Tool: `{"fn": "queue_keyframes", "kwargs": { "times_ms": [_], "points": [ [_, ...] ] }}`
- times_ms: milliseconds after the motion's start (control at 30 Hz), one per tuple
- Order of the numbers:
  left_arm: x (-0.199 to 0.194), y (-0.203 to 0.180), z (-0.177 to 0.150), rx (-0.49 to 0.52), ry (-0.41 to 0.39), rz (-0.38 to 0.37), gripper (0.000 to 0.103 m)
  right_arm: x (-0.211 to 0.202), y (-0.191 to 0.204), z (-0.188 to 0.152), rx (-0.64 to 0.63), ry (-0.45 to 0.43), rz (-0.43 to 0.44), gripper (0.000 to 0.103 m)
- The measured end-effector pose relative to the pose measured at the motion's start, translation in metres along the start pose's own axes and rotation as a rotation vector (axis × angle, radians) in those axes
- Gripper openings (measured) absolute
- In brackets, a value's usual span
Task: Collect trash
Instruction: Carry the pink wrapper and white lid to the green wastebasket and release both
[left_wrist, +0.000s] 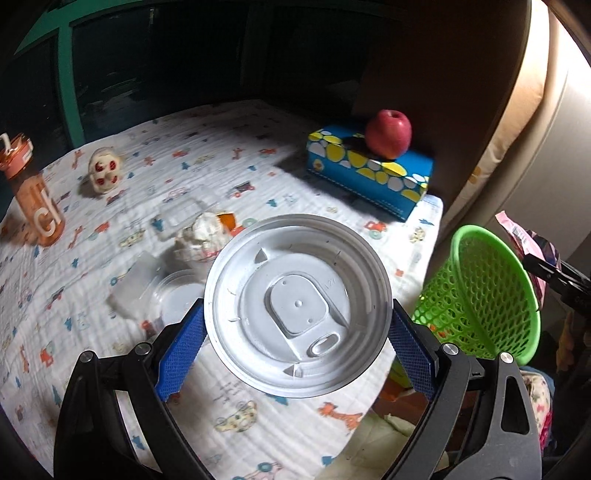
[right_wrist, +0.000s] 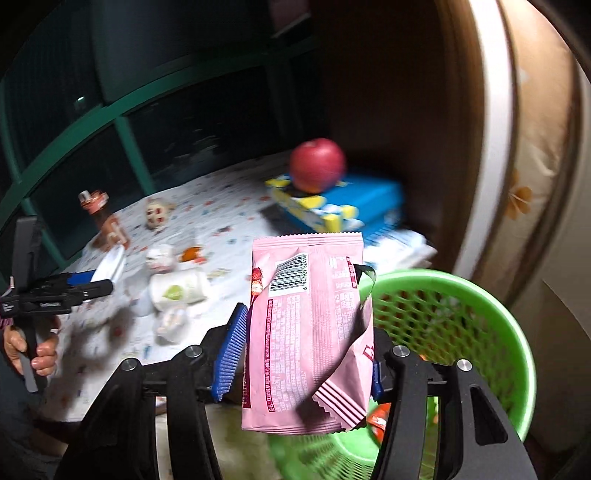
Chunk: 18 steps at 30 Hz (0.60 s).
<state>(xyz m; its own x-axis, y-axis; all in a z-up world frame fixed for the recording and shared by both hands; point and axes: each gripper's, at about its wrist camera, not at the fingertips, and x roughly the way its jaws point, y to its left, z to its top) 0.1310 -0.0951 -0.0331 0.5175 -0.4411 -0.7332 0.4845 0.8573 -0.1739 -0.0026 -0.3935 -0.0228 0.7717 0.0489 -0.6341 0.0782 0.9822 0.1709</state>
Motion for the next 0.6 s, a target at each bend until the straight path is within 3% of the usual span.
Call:
{"fn": "queue_keyframes", "kwargs": {
  "times_ms": [233, 467, 600],
  "points": [
    [0.017, -0.059, 0.016, 0.092, 0.023, -0.057, 0.091, 0.006, -0.061, -0.026, 0.113, 0.053, -0.068, 0.056],
    [0.025, -0.108, 0.025, 0.166, 0.033, -0.115, 0.091, 0.010, -0.088, -0.040, 0.187, 0.055, -0.084, 0.069],
    [0.029, -0.133, 0.029, 0.204, 0.036, -0.141, 0.091, 0.007, -0.098, -0.043, 0.205, 0.050, -0.087, 0.070]
  ]
}}
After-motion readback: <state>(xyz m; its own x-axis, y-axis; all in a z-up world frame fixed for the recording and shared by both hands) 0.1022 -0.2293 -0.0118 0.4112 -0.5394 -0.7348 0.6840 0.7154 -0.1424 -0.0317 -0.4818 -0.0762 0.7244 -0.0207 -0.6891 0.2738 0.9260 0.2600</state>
